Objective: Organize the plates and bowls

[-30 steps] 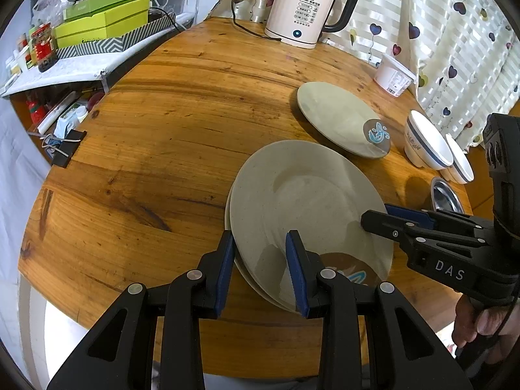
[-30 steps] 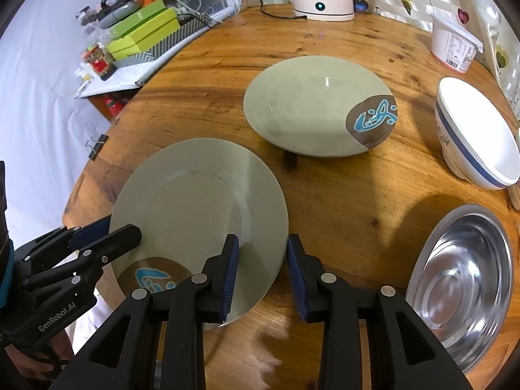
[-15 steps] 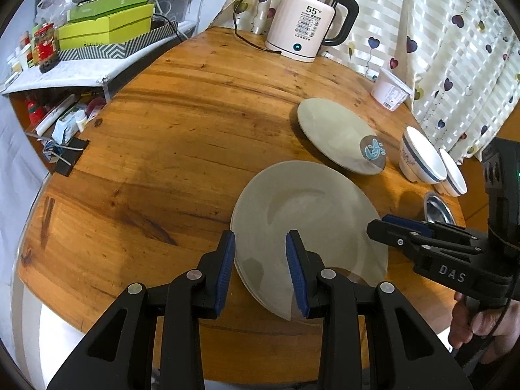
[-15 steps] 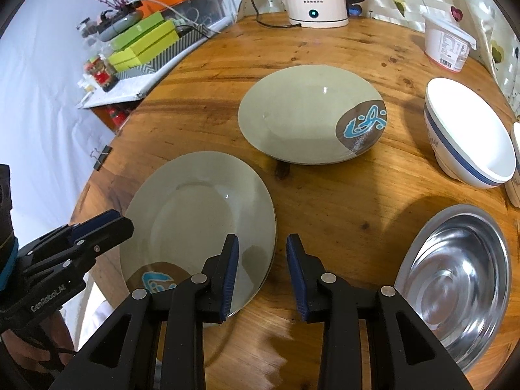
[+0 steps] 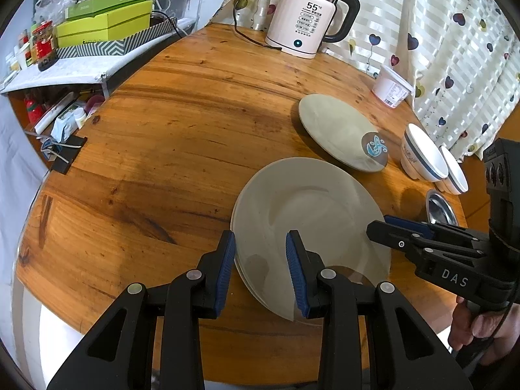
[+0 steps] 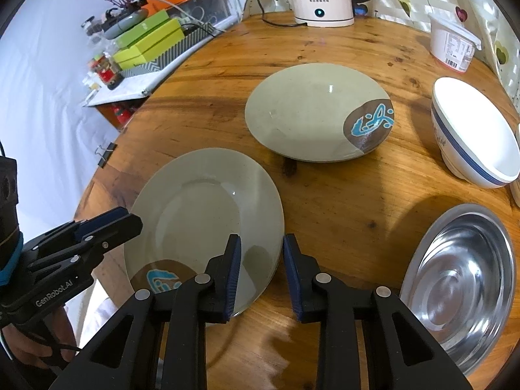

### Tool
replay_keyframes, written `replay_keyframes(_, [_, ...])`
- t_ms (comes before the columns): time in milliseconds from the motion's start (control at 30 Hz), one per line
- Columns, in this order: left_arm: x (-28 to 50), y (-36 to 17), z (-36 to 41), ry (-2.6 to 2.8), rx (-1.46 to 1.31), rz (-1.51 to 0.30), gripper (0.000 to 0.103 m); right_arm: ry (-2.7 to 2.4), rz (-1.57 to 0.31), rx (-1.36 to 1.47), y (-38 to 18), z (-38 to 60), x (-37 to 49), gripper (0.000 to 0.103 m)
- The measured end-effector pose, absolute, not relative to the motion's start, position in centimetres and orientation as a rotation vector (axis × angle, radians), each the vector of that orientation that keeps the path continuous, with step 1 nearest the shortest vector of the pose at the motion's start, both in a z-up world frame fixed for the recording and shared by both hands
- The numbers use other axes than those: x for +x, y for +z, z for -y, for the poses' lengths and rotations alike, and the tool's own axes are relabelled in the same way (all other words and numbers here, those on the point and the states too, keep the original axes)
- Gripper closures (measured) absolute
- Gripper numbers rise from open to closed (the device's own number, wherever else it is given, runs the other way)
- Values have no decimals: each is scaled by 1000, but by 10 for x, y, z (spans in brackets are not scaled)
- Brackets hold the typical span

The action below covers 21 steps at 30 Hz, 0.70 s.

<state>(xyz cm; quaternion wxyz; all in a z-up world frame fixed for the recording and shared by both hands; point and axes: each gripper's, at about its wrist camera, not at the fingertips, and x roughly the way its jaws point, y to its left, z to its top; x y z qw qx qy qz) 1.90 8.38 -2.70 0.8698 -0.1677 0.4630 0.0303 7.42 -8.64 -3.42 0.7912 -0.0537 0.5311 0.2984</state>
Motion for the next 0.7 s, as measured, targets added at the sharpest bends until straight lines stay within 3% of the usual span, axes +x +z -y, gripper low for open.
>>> replay_keyframes(433, [21, -20, -88, 54, -355, -953, 69, 640, -1105, -66, -16, 100, 76, 75])
replay_keyframes(700, [30, -14, -89, 39, -346, -944, 69, 626, -1079, -22, -7, 114, 82, 65])
